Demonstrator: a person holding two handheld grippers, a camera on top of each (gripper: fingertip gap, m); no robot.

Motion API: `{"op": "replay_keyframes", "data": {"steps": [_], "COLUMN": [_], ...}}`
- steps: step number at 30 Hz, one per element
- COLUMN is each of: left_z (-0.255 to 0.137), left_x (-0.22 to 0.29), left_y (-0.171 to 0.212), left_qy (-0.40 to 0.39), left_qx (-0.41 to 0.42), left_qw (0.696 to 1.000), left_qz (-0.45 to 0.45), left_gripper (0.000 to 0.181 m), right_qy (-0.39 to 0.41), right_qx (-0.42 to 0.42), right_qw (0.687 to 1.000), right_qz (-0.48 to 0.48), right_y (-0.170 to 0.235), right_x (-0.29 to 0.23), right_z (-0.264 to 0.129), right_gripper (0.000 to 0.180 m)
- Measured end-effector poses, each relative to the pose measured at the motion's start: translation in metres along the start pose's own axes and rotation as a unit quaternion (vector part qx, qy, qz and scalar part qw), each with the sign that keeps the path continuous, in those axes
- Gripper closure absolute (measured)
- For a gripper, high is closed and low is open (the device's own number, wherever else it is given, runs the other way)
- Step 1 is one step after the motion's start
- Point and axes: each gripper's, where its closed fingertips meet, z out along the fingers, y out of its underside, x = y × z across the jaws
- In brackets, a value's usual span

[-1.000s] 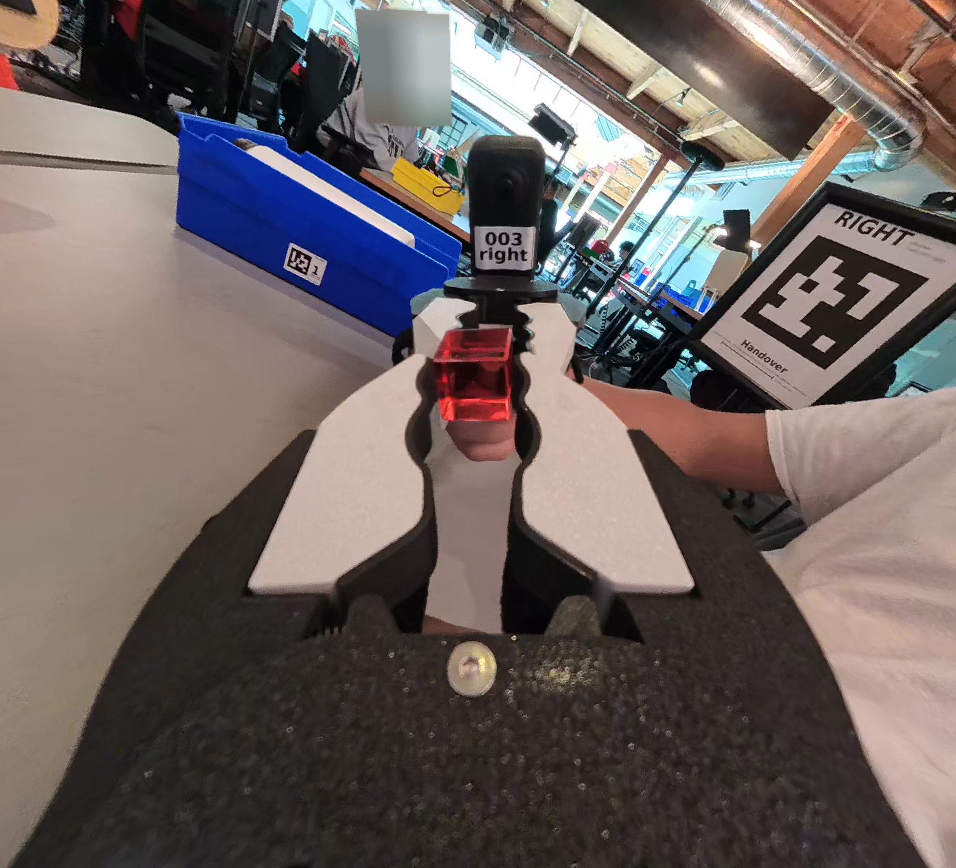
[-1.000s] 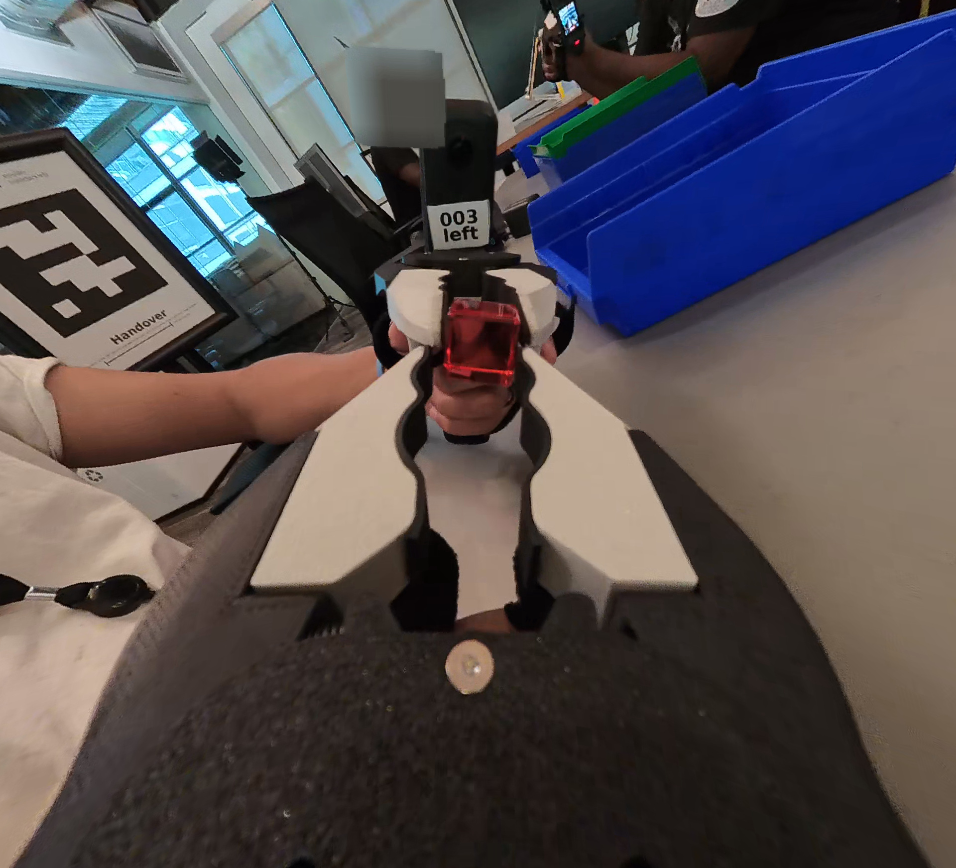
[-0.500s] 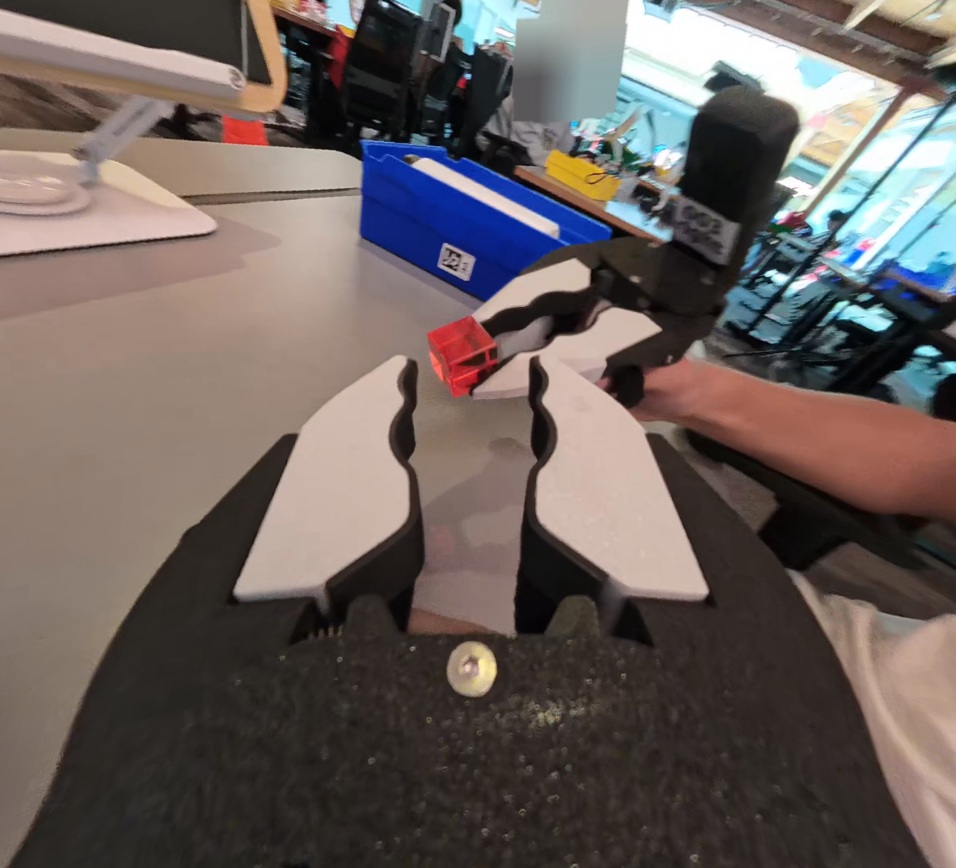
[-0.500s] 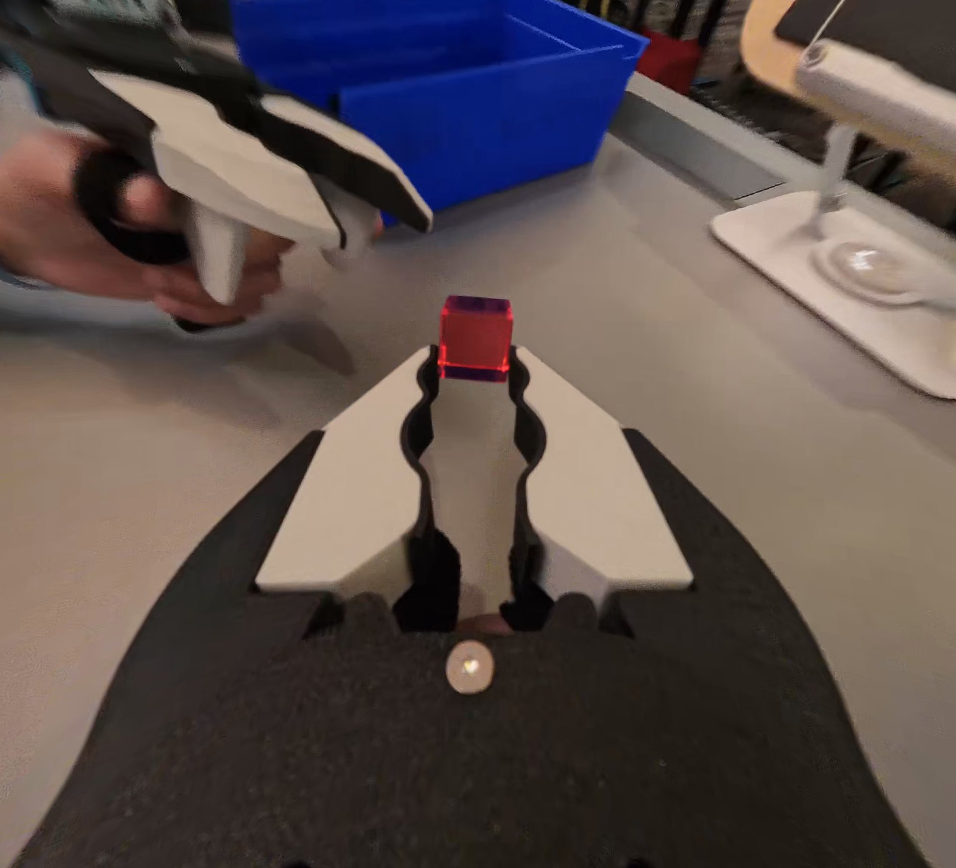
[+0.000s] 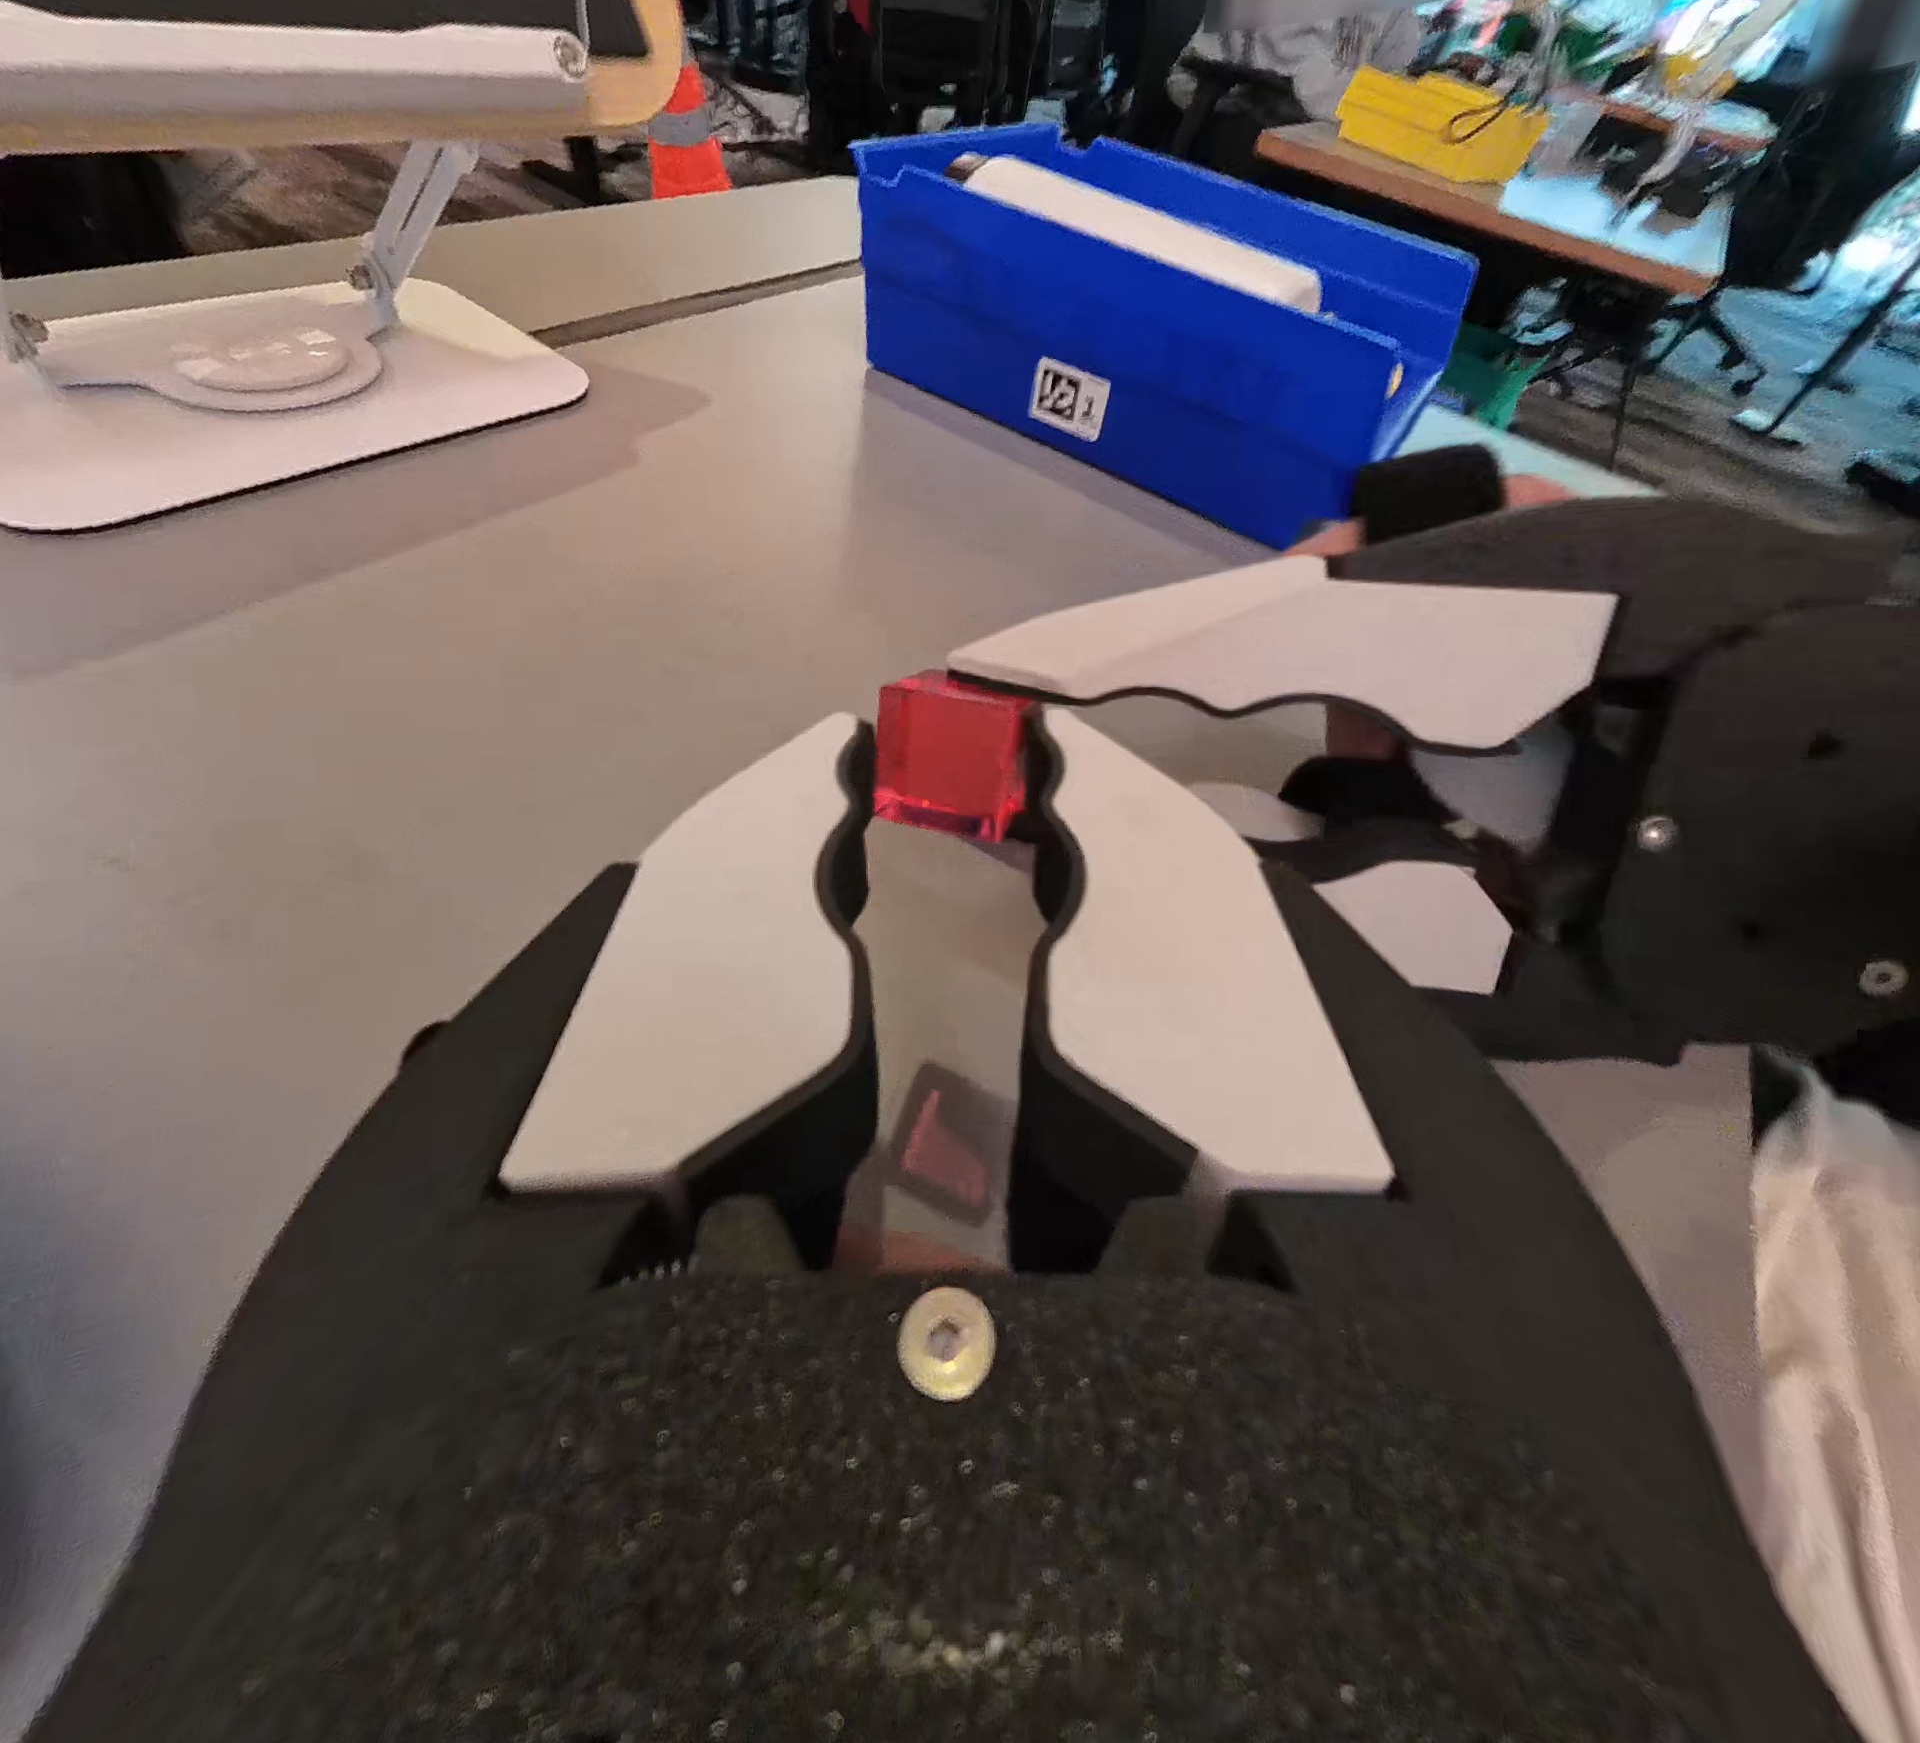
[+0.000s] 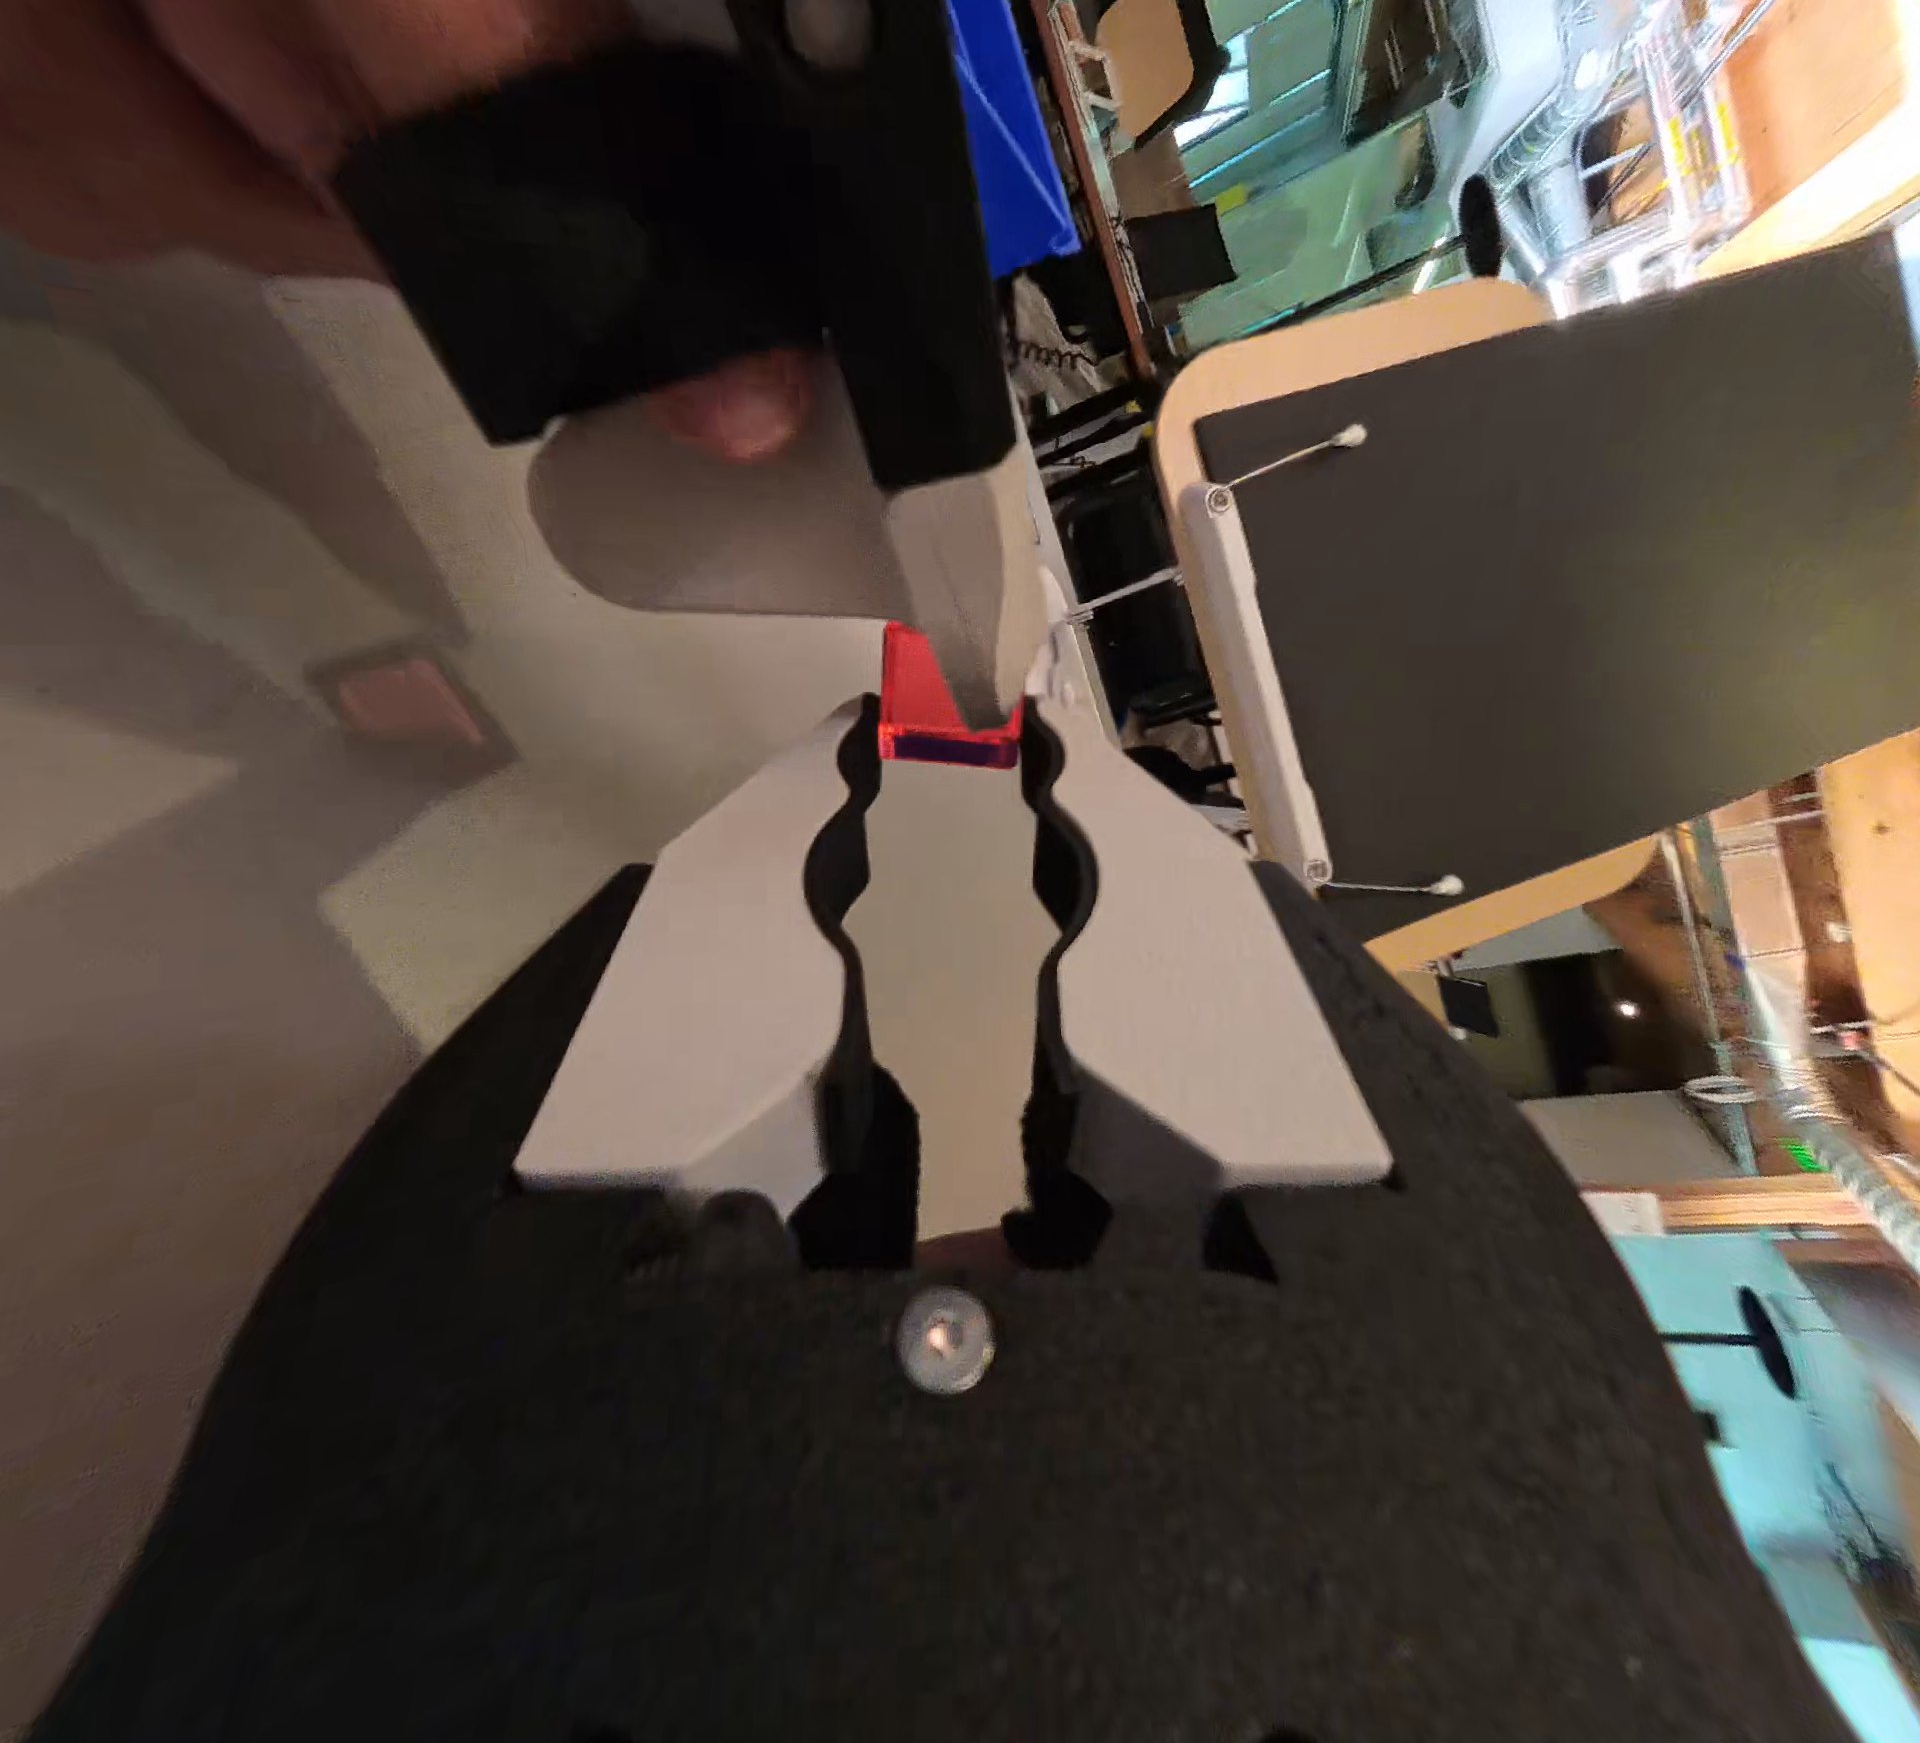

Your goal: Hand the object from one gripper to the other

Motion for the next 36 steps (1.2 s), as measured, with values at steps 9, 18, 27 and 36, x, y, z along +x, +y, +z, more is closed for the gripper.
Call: {"op": "replay_keyframes", "data": {"steps": [9, 18, 27, 36], "left_z": [-0.005, -0.030, -0.025, -0.019], "left_x": [-0.008, -0.011, 0.020, 0.025], "left_y": [0.001, -0.032, -0.034, -0.027], "left_qy": [0.017, 0.133, 0.221, 0.210], "left_qx": [-0.016, 0.085, 0.093, 0.081], "left_qw": [1.000, 0.977, 0.951, 0.957], "left_qz": [-0.020, -0.143, -0.196, -0.182], "left_gripper": [0.155, 0.155, 0.155, 0.154], "right_qy": [0.009, -0.323, -0.427, -0.420], "right_qx": [0.018, 0.144, 0.234, 0.209], "right_qw": [1.000, 0.835, 0.628, 0.650], "right_qz": [0.013, 0.421, 0.607, 0.598], "right_y": [0.003, -0.017, -0.034, -0.029], "right_x": [-0.002, -0.017, 0.020, 0.013], "right_z": [0.004, -0.018, -0.036, -0.031], "right_gripper": [0.144, 0.129, 0.138, 0.154]}}
